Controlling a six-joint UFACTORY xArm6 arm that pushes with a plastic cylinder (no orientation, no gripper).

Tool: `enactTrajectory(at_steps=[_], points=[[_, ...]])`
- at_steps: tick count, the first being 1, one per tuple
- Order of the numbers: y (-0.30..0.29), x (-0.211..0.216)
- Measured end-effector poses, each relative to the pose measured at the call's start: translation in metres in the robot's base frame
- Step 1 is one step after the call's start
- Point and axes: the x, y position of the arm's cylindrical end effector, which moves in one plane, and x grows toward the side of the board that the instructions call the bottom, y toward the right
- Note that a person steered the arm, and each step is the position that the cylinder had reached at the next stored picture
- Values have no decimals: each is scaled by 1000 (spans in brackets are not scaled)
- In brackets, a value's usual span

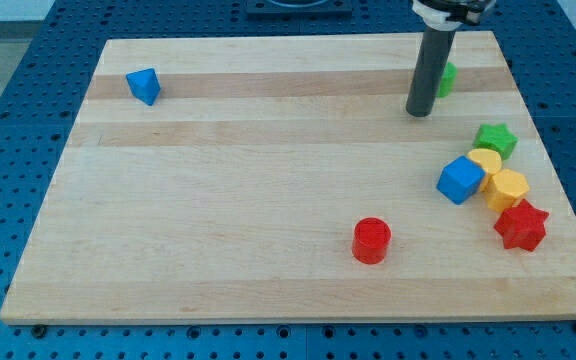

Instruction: Move the green circle towards the blue triangle

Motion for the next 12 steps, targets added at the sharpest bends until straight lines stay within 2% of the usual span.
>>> enactTrajectory(at_steps=[1,2,3,4,8,11,12], points=[[70,-4],[70,-5],[58,-61],[57,-61],[-106,-53],[-138,-53],[-114,-47]])
